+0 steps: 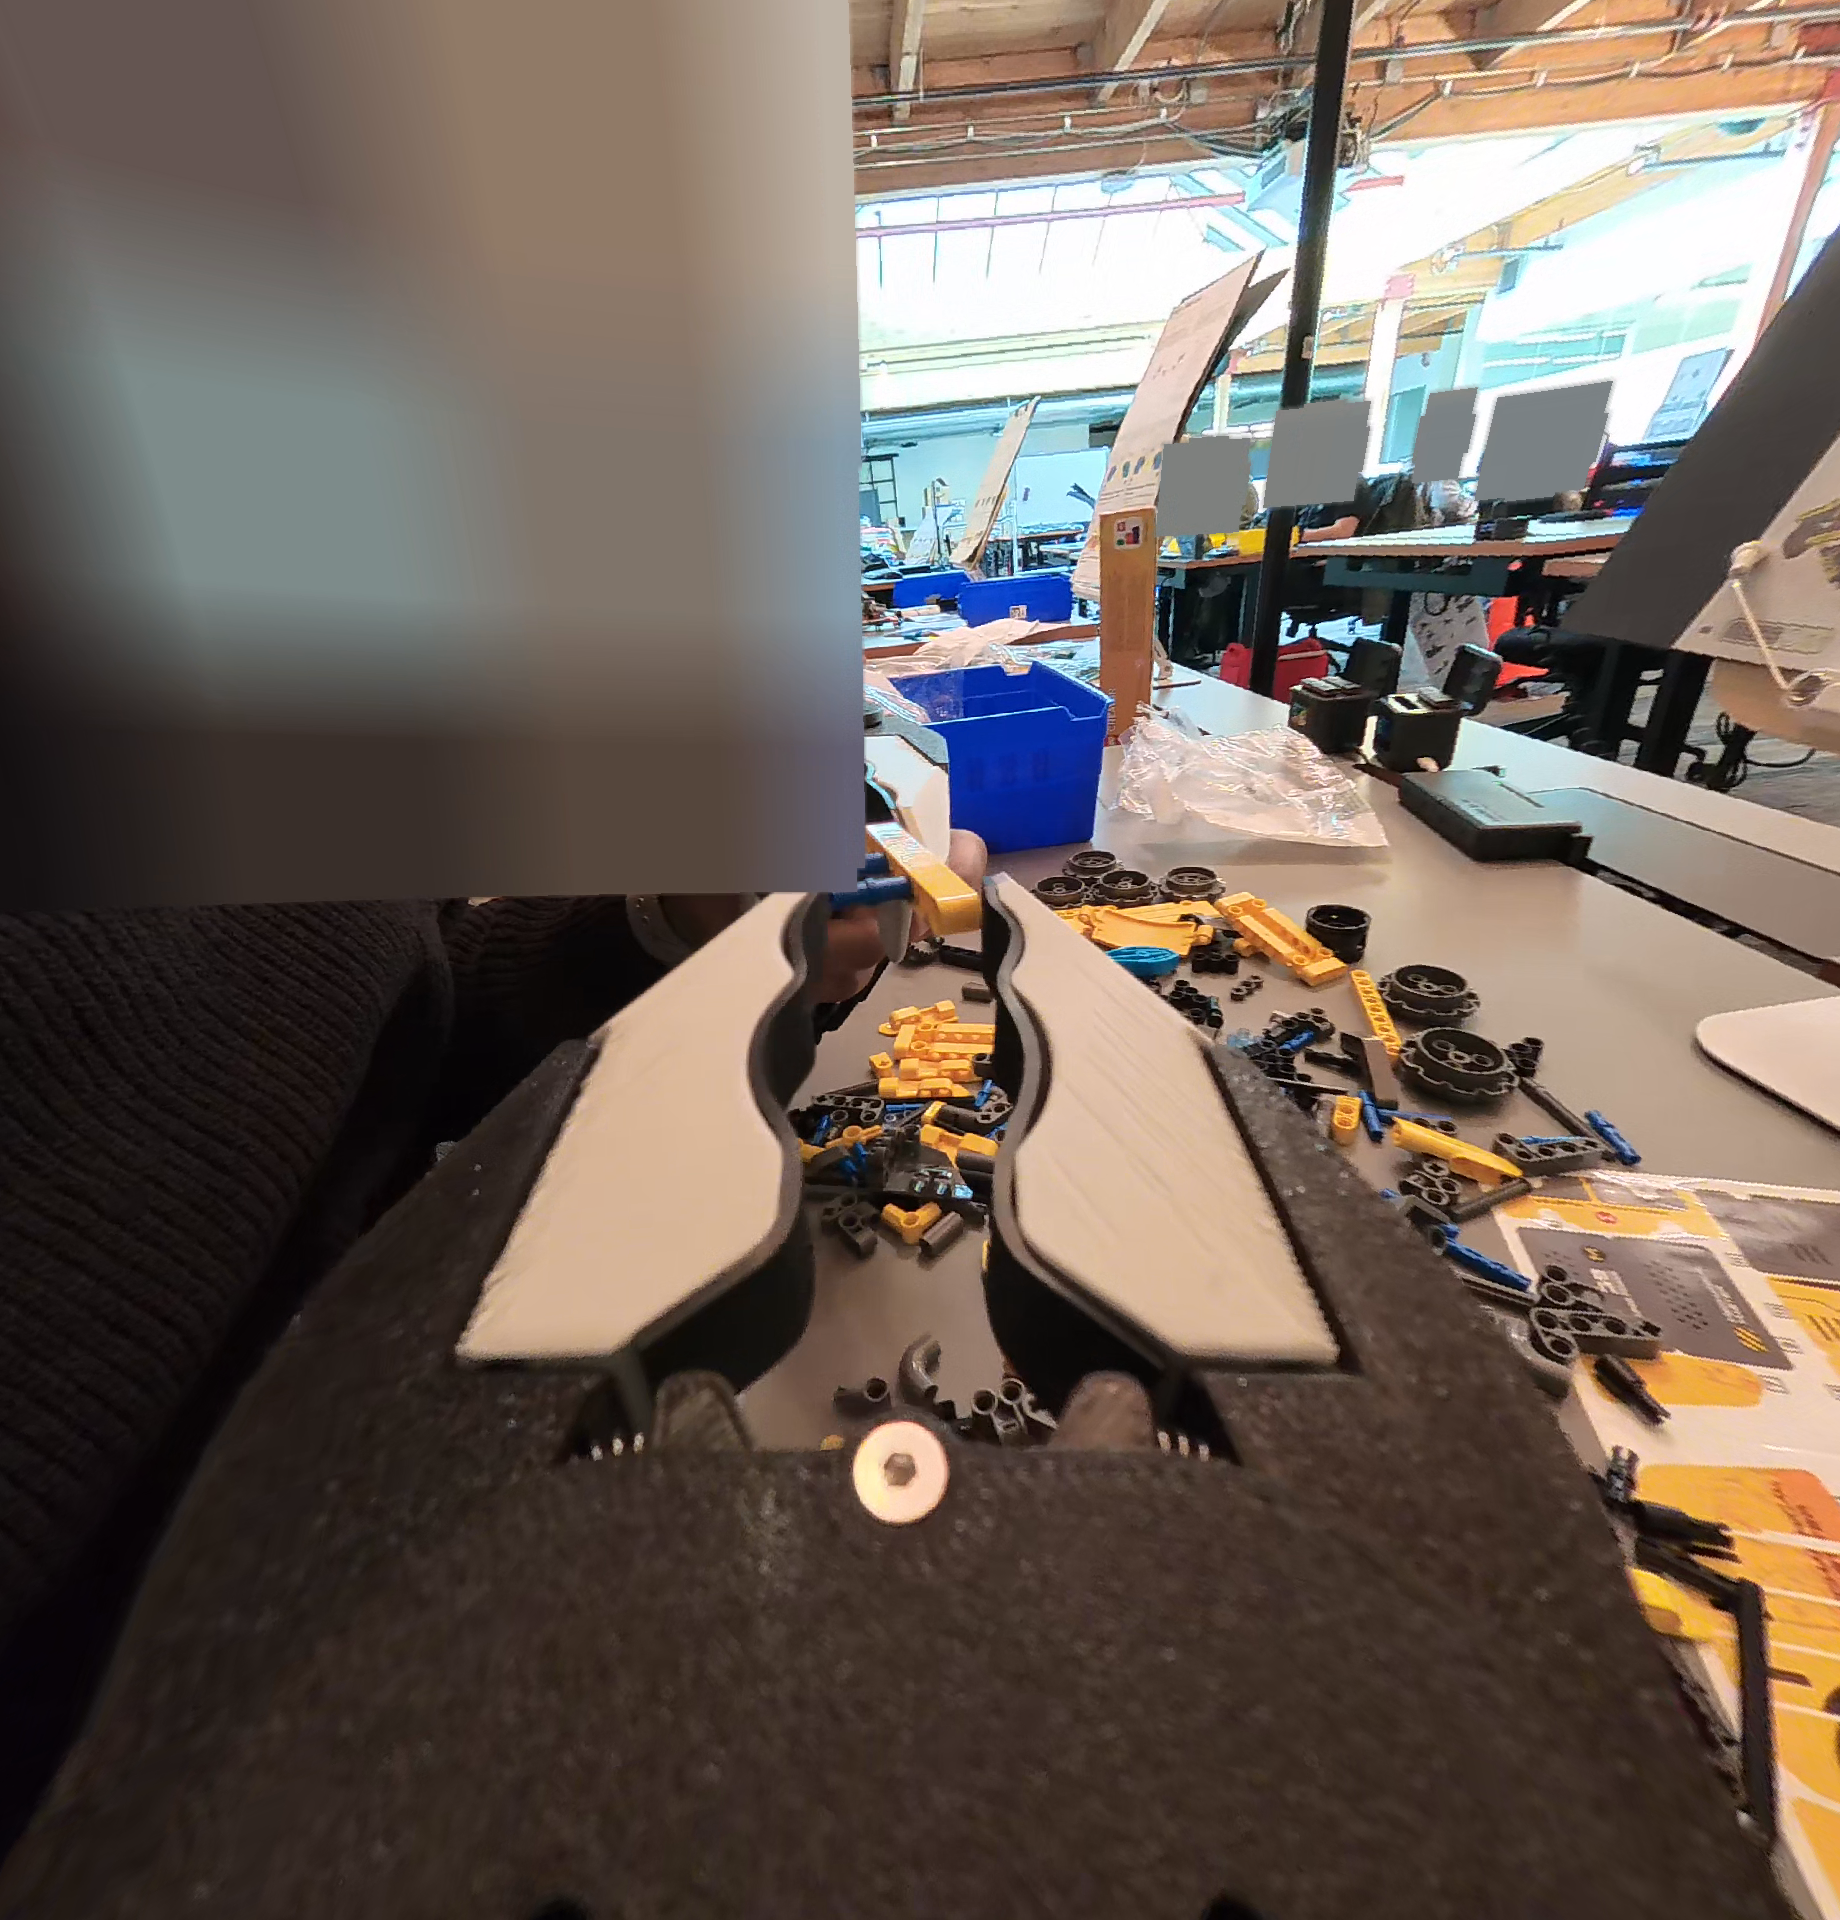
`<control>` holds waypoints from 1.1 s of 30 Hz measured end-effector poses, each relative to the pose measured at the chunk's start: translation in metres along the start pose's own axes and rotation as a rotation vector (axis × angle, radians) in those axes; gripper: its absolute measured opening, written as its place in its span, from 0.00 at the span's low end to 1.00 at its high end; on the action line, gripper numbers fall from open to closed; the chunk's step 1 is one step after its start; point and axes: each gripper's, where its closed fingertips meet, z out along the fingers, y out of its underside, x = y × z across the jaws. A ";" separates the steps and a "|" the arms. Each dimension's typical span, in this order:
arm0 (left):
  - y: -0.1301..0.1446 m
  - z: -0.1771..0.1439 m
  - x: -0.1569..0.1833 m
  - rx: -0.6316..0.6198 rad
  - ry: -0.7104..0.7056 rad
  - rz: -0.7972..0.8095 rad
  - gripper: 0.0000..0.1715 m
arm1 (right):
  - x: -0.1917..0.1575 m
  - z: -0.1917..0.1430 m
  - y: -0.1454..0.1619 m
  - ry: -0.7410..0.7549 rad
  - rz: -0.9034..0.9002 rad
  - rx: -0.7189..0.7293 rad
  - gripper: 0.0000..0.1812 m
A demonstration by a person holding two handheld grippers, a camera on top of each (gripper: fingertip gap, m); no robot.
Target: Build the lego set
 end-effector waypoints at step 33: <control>0.000 -0.001 0.005 -0.013 0.030 -0.009 0.11 | -0.007 0.001 -0.003 0.009 -0.177 -0.010 0.15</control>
